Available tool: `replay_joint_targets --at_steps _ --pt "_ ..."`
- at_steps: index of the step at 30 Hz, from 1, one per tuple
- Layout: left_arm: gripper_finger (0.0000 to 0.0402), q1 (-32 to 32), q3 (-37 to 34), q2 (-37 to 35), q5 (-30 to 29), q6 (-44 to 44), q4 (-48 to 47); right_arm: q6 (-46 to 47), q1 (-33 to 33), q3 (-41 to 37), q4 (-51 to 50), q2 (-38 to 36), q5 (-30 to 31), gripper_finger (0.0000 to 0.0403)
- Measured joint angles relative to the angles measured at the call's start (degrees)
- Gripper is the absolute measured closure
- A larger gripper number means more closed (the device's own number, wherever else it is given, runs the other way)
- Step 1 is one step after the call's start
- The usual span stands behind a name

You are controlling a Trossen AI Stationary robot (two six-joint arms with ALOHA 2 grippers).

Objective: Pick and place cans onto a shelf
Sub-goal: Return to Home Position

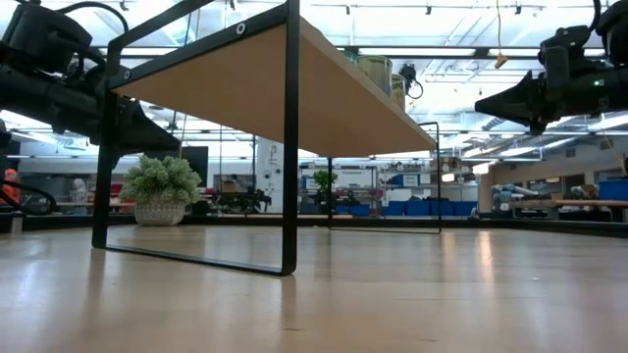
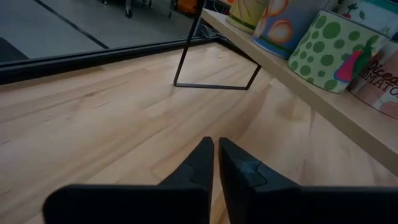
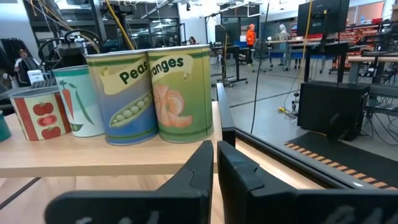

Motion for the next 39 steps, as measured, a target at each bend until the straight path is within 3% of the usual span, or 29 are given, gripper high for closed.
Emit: replay_joint_targets --at_steps 39 --pt "0.0368 0.0 0.0 0.0 0.0 0.0 0.0 0.0 0.0 0.0 0.0 0.0 0.0 0.0374"
